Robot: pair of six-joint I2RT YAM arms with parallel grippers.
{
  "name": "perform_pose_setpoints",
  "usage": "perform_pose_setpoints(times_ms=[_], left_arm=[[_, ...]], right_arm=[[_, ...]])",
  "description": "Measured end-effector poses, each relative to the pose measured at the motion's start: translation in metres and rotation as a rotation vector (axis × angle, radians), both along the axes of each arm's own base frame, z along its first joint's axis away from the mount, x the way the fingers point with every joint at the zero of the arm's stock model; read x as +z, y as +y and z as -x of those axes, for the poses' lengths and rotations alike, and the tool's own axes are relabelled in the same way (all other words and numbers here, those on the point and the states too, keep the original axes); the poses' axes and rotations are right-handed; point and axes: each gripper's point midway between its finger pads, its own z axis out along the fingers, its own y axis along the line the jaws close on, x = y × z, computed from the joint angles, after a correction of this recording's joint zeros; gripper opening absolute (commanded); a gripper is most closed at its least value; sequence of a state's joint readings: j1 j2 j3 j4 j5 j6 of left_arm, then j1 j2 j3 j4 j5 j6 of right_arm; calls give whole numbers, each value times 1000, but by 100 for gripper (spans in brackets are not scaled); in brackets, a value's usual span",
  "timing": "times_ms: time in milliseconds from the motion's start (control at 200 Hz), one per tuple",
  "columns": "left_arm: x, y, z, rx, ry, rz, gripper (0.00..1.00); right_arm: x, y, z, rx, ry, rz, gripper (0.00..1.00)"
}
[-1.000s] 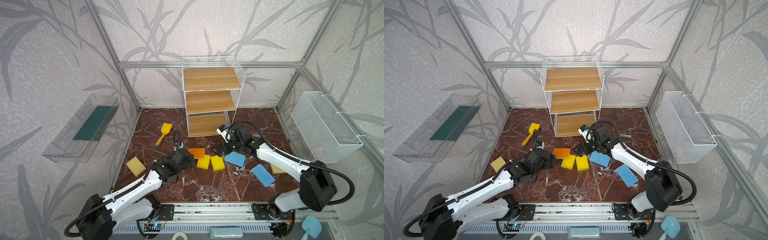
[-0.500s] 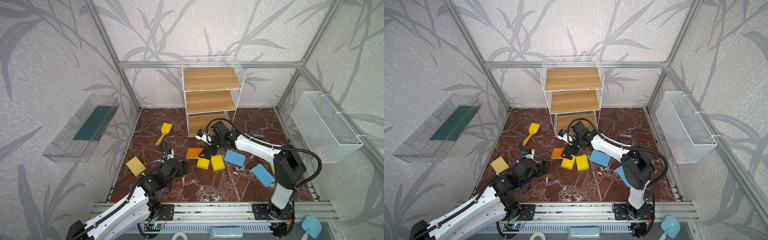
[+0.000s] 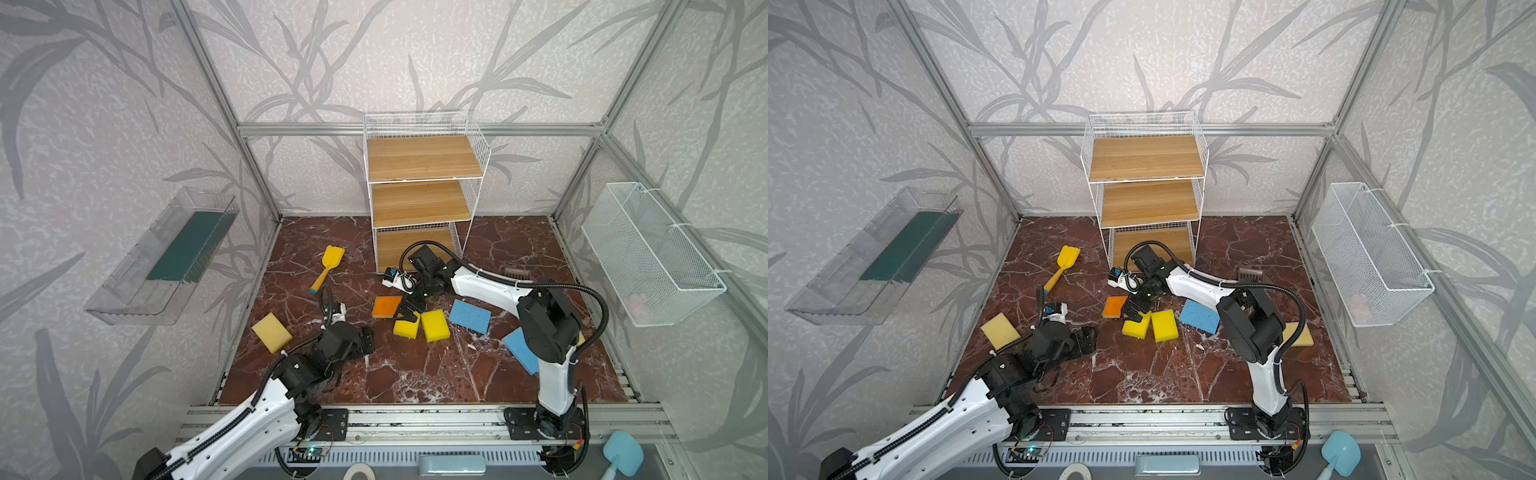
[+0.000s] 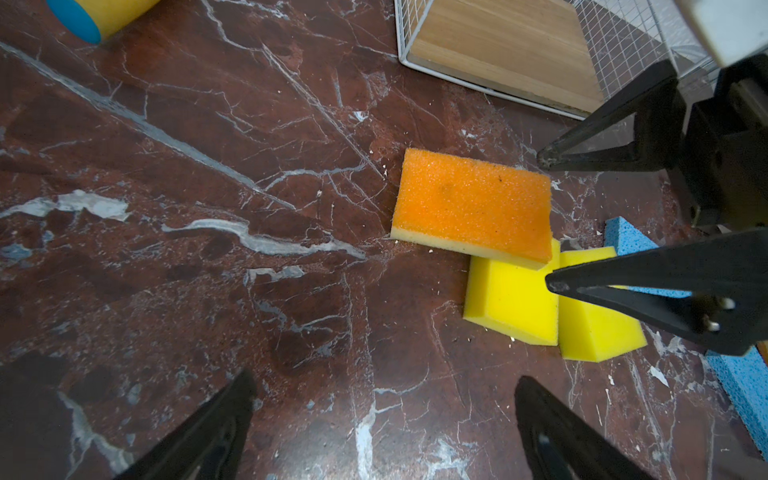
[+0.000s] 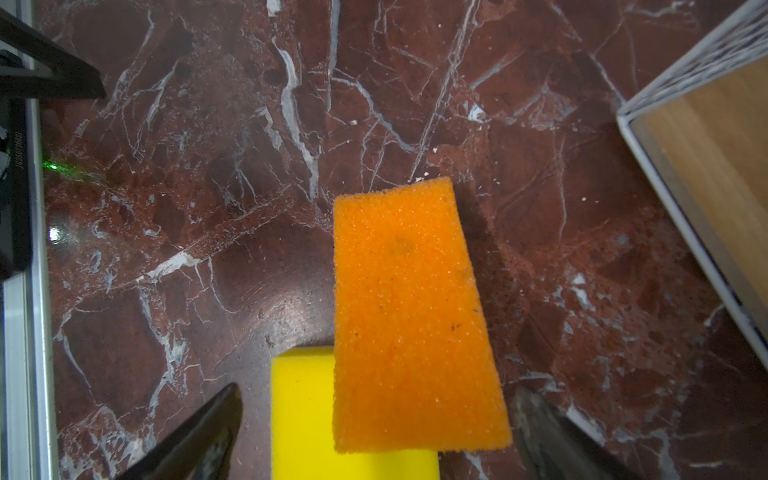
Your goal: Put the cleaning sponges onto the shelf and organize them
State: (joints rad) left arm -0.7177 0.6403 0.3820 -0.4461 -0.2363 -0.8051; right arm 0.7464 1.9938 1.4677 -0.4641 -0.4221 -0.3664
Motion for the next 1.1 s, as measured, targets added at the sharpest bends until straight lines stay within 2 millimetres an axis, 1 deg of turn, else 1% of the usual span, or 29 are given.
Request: perform_pose_setpoints(times_ms=[220, 355, 470, 545, 625, 690, 765, 855, 915, 1100], left_arm=[[-5, -1, 0, -3, 13, -7, 99], [-4, -1, 0, -3, 10, -5, 98], [-5, -1, 0, -3, 12, -6, 98], [-5, -1, 0, -3, 15, -8, 98], [-7, -1, 0, -4, 21, -11, 98], [-8, -2, 0, -5, 23, -12, 98], [-8, -2, 0, -5, 26, -13, 98], [-8, -3, -1, -6, 27, -11, 98], [-8, -3, -1, -6, 26, -9, 98], [-8, -4, -1, -8, 24, -8, 98]], right_arm=[[-10, 0, -7, -11, -11, 39, 92], [-11, 0, -11, -20, -26, 54, 84], [-15, 0, -10, -20, -29, 67, 77], [-17, 0, -10, -20, -28, 76, 77], [-19, 0, -9, -18, -25, 83, 81], [-20, -1, -9, -16, -27, 90, 81], [-20, 0, -8, -11, -34, 96, 75], [-21, 0, -8, -7, -39, 99, 64], [-21, 0, -8, -8, -40, 99, 59], [-20, -1, -8, -17, -47, 91, 57]])
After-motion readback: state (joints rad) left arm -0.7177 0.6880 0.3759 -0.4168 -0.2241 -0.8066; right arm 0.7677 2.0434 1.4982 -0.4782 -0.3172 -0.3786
